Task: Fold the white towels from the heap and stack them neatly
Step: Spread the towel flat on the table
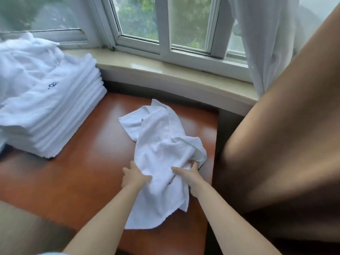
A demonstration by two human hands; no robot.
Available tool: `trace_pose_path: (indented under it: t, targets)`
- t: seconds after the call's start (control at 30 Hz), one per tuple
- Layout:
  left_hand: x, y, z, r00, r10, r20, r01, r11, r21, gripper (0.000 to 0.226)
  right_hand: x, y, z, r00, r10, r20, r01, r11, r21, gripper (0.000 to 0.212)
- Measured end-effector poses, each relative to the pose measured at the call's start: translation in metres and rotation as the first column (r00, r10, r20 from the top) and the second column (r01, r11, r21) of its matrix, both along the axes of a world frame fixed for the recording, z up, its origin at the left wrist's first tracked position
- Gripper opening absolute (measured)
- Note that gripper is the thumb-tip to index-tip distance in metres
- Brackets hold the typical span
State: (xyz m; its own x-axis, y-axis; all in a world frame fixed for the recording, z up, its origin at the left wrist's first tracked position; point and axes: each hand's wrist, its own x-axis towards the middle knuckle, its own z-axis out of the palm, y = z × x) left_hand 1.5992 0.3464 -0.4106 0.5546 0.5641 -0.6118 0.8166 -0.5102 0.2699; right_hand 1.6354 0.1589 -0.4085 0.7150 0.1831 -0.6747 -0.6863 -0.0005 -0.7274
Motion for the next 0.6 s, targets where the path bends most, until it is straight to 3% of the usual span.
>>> trace_pose_path:
  t: [0.07, 0.13, 0.27, 0.33, 0.37, 0.4, 0.43, 0.5, 0.53, 0.6]
  targets:
    - [-0.036, -0.01, -0.004, 0.991, 0.131, -0.027, -0.131, 0.991, -0.02, 0.069, -0.012, -0.018, -0.004, 1.0, 0.001, -0.013, 0.0, 0.997, 0.077, 0.072]
    - [-0.068, -0.024, -0.005, 0.96, 0.275, 0.046, -0.274, 0.961, -0.024, 0.048, -0.026, -0.042, -0.006, 0.999, -0.032, 0.014, 0.031, 0.998, 0.056, 0.051]
    - [-0.114, -0.049, -0.007, 0.887, 0.417, 0.201, -0.421, 0.907, -0.022, 0.045, -0.046, -0.094, -0.002, 0.99, -0.115, 0.077, 0.123, 0.987, -0.107, 0.033]
    - [-0.134, -0.063, -0.008, 0.887, 0.435, 0.155, -0.436, 0.899, -0.03, 0.047, -0.061, -0.116, 0.01, 1.0, -0.003, -0.028, -0.005, 0.961, -0.278, 0.043]
    - [-0.143, -0.068, -0.007, 0.897, 0.434, 0.088, -0.43, 0.901, -0.061, 0.05, -0.065, -0.123, 0.013, 0.974, 0.205, -0.094, -0.226, 0.882, -0.413, 0.045]
    - [-0.151, -0.072, -0.003, 0.922, 0.388, -0.023, -0.388, 0.916, -0.099, 0.053, -0.068, -0.129, 0.014, 0.929, 0.327, -0.176, -0.37, 0.778, -0.508, 0.042]
    - [-0.157, -0.074, 0.005, 0.948, 0.254, -0.191, -0.284, 0.948, -0.146, 0.057, -0.068, -0.133, 0.016, 0.891, 0.383, -0.243, -0.454, 0.764, -0.458, 0.038]
    - [-0.166, -0.072, 0.021, 0.89, -0.069, -0.45, -0.035, 0.975, -0.219, 0.062, -0.072, -0.137, 0.029, 0.681, 0.678, -0.278, -0.728, 0.583, -0.36, 0.033]
    - [-0.166, -0.07, 0.03, 0.85, -0.159, -0.503, 0.028, 0.965, -0.259, 0.064, -0.07, -0.135, 0.034, 0.612, 0.74, -0.278, -0.785, 0.529, -0.321, 0.032]
    - [-0.16, -0.063, 0.04, 0.833, -0.213, -0.511, 0.056, 0.95, -0.306, 0.065, -0.064, -0.123, 0.041, 0.597, 0.753, -0.277, -0.797, 0.519, -0.308, 0.032]
